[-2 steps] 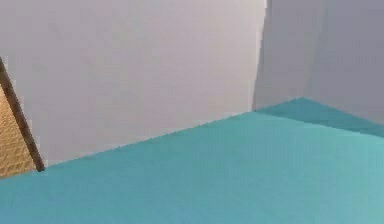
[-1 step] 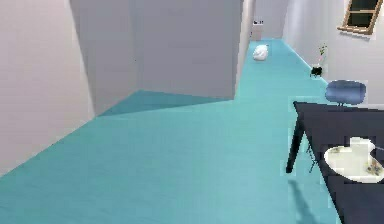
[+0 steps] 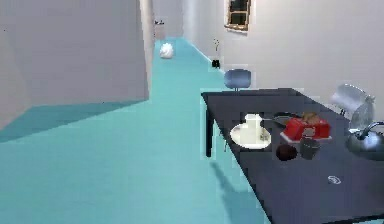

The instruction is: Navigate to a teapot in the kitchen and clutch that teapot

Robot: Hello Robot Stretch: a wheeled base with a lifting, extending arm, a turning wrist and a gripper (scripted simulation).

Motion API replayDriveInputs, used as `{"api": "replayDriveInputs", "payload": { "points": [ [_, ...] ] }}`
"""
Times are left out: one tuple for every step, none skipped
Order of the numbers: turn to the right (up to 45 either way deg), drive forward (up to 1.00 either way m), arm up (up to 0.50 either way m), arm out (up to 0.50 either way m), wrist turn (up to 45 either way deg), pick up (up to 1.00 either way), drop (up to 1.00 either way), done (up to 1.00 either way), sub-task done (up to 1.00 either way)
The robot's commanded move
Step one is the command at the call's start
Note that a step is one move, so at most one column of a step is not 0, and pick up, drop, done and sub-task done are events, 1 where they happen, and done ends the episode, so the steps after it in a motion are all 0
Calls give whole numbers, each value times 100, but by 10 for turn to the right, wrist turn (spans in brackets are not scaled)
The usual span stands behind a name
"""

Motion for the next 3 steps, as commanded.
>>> {"api": "replayDriveInputs", "payload": {
  "points": [
    [0,60,0,0,0,0,0,0,0],
    [-450,0,0,0,0,0,0,0,0],
    [0,0,50,0,0,0,0,0,0]
  ]
}}
